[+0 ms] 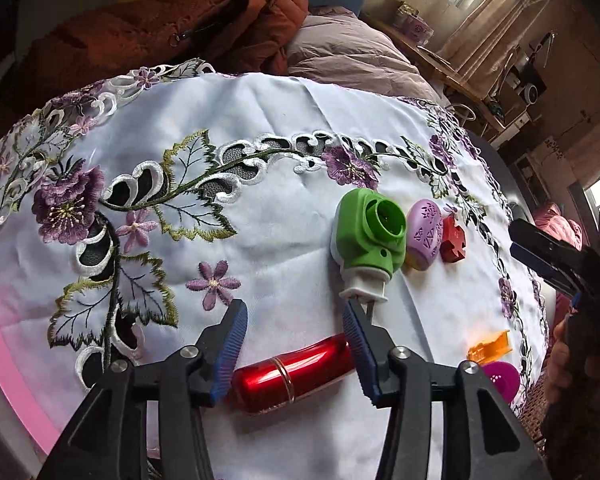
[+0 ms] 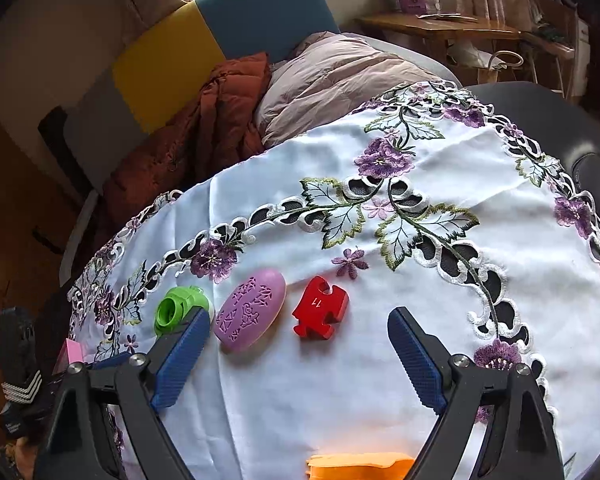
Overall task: Organize rigid objects
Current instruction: 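Lift the red cylinder toward the tray while the right tool moves to the green plug-in device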
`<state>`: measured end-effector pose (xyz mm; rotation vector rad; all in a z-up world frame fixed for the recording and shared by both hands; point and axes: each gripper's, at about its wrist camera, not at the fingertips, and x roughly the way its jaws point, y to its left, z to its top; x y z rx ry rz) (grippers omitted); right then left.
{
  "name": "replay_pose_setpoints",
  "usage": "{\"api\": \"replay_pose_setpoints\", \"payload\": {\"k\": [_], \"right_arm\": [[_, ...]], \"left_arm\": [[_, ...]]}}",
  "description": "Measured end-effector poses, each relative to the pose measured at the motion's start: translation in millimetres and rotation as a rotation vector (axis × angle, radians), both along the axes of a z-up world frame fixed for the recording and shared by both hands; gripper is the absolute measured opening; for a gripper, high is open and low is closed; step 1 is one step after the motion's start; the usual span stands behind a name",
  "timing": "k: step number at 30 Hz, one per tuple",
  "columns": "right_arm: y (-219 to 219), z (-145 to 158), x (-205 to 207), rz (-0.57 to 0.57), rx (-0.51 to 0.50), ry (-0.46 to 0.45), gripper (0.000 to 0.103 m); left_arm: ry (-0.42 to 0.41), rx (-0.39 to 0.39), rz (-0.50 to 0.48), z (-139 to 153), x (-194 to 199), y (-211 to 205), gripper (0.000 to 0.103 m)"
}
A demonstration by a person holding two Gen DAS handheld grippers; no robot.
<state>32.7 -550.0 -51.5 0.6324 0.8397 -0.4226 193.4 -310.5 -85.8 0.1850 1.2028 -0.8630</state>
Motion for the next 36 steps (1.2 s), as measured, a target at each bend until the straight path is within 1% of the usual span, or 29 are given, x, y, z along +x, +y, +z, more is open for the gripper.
{"api": "replay_pose_setpoints", "payload": {"k": [3, 5, 8, 10, 12, 13, 15, 16, 17, 18, 19, 23, 25, 28, 30, 32, 36], "right_arm": [[0, 0, 0, -0.004, 0.002, 0.000, 0.092], [0, 0, 0, -0.005, 0.002, 0.001, 0.092], [-1, 0, 0, -0.007, 0.009, -0.001, 0.092], [-1, 0, 0, -0.007, 0.010, 0.000, 0.092], [-1, 0, 0, -0.006, 0.012, 0.000, 0.092], [-1, 0, 0, -0.004, 0.012, 0.000, 0.092], [0, 0, 1, 0.000, 0.008, 0.003, 0.092], [0, 0, 1, 0.001, 0.006, 0.003, 0.092], [0, 0, 0, -0.001, 0.004, 0.003, 0.092], [0, 0, 0, -0.004, 0.003, 0.002, 0.092], [-1, 0, 0, -0.006, 0.002, 0.002, 0.092], [-4, -2, -1, -0.011, 0.006, 0.004, 0.092], [-2, -1, 0, -0.004, 0.002, 0.003, 0.092], [3, 1, 2, 0.028, -0.012, -0.005, 0.092], [9, 2, 4, 0.063, -0.013, -0.018, 0.089], [17, 3, 7, 0.107, -0.020, -0.025, 0.087], [40, 3, 15, 0.211, -0.034, -0.031, 0.080]], "left_arm": [[-0.052, 0.030, -0.085, 7, -14, -2, 0.052], [-0.077, 0.040, -0.159, 13, -25, -4, 0.052], [-0.127, 0.060, -0.273, 22, -43, -10, 0.058], [-0.147, 0.078, -0.349, 24, -55, -13, 0.063], [-0.185, 0.125, -0.409, 21, -66, -15, 0.064], [-0.212, 0.165, -0.434, 16, -70, -19, 0.064], [-0.257, 0.229, -0.446, 3, -74, -26, 0.063], [-0.265, 0.249, -0.431, -4, -73, -29, 0.049], [-0.252, 0.257, -0.413, -10, -69, -28, 0.039], [-0.253, 0.218, -0.379, -8, -66, -27, 0.030], [-0.239, 0.205, -0.349, -8, -63, -27, 0.025], [-0.262, 0.200, -0.260, -7, -69, -22, 0.025], [-0.256, 0.191, -0.209, -6, -75, -15, 0.025], [-0.238, 0.144, -0.106, 3, -82, 4, 0.025], [-0.218, 0.093, -0.035, 14, -87, 19, 0.025], [-0.205, 0.058, 0.030, 23, -90, 35, 0.025], [-0.205, 0.017, 0.127, 36, -100, 69, 0.025]]}}
